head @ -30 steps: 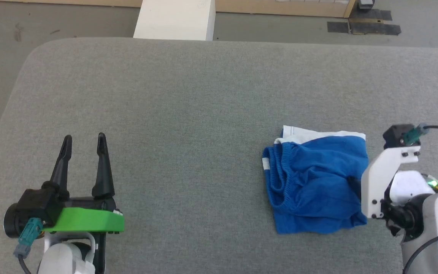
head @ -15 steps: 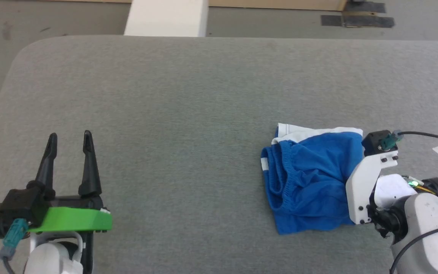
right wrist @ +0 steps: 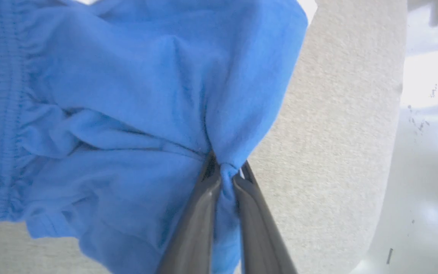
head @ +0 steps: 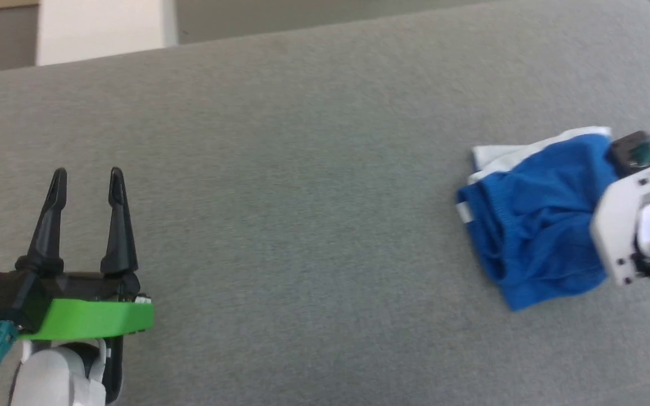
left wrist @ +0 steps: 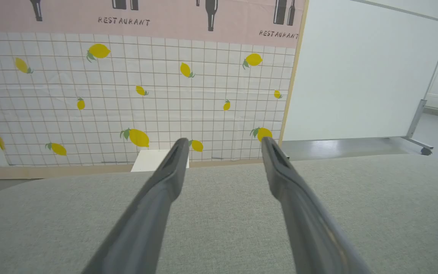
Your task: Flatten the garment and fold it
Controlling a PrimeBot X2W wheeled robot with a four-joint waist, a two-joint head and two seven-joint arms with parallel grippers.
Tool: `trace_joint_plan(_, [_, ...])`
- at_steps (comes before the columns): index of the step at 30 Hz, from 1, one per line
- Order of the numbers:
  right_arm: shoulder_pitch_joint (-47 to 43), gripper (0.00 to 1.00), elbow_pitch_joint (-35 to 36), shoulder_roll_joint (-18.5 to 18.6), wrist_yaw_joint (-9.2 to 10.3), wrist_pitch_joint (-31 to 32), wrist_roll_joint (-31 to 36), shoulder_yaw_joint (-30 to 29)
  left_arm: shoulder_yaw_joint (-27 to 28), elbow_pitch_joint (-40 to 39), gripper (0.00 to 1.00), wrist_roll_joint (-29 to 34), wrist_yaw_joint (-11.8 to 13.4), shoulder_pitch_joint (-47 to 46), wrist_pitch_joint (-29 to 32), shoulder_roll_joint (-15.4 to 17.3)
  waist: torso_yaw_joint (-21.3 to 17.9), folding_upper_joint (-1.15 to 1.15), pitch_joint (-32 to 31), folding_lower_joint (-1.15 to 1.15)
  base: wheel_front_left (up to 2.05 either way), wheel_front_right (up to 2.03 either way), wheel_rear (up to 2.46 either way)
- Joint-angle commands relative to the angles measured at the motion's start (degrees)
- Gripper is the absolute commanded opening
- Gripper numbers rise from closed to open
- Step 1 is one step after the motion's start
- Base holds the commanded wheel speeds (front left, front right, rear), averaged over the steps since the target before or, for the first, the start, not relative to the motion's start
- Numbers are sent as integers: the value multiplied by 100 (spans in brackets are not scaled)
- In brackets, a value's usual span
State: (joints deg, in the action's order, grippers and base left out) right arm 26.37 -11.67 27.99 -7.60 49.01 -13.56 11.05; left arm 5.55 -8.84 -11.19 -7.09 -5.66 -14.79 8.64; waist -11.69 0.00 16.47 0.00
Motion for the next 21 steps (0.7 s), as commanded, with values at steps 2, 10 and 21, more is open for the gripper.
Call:
trace_joint_plan(2, [150, 0, -71, 199, 11, -112, -18, -118, -4, -96, 100, -3, -39, -142, -21, 131, -557, 0, 669, 0, 0, 0, 0])
trace_joint_plan(10, [379, 0, -507, 405, 11, -481, 329, -1176, 186, -458, 100, -31, -38, -131, 119, 585, -654, 0, 1337, 0, 0, 0, 0])
trace_joint_plan(21, [879, 100, -815, -139, 11, -1053, 1329, -2754, 493, -1090, 100, -123, -29, -79, 531, 1019, -741, 0, 1902, 0, 0, 0, 0])
